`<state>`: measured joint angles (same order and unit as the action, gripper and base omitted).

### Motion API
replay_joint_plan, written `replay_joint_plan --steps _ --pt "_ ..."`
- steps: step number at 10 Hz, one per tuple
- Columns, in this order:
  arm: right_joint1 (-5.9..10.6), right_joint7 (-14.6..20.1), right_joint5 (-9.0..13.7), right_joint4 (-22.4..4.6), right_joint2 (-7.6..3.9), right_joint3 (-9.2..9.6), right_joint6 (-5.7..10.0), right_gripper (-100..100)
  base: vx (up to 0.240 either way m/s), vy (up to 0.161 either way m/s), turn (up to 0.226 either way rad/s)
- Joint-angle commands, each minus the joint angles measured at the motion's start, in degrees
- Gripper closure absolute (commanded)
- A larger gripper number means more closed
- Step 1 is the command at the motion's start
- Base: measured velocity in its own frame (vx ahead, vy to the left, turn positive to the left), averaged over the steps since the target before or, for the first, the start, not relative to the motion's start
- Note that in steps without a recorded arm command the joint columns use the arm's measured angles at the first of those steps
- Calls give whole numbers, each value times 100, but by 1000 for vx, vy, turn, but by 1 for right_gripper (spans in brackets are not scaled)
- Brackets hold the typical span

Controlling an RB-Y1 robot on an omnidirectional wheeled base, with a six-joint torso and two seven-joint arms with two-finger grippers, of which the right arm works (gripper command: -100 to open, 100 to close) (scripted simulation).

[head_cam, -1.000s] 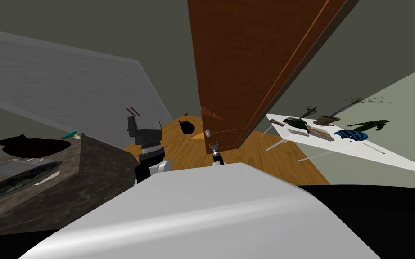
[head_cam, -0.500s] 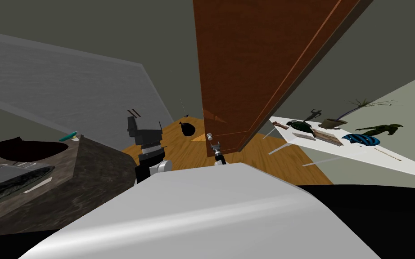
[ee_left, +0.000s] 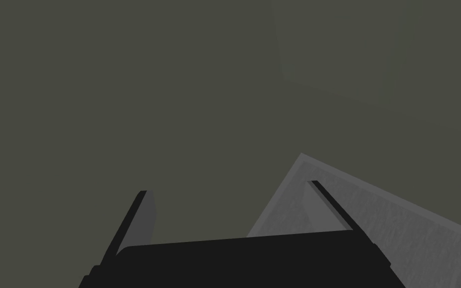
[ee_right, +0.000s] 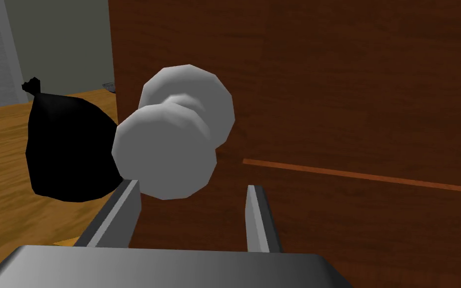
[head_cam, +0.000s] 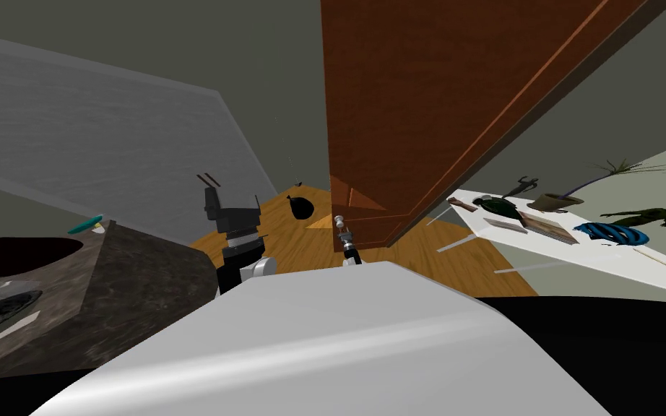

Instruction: Push the door open

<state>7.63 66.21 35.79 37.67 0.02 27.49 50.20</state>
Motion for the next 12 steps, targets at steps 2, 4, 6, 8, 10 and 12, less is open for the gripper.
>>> replay_joint_plan --steps 2,4,6,8,10,12 --pt "-5 -1 0 1 -6 0 -1 100 -30 -9 0" --pt "-5 -1 0 1 -6 0 -1 100 -14 -5 0" --pt "-21 -26 29 19 -166 -26 9 -100 -21 14 -40" --pt "-54 -82 93 61 -83 -84 33 -100 -145 74 -134" --pt "-70 -110 125 82 185 -113 44 -100 -139 84 -50" --pt "-10 -80 115 -50 -13 -112 109 -100 10 22 4"
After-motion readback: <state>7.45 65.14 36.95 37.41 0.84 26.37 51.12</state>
